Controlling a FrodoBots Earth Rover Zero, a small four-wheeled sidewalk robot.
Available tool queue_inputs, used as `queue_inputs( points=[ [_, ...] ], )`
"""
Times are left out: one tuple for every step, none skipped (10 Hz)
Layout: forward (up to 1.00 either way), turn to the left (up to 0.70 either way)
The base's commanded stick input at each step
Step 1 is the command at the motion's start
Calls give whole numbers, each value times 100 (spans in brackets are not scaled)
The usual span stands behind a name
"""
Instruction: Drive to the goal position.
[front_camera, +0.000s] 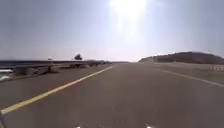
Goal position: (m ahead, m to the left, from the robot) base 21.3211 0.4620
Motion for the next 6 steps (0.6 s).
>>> queue_inputs(
  points=[
    [70, 0],
    [70, 0],
    [70, 0],
    [70, 0],
    [70, 0],
    [70, 0]
  ],
)
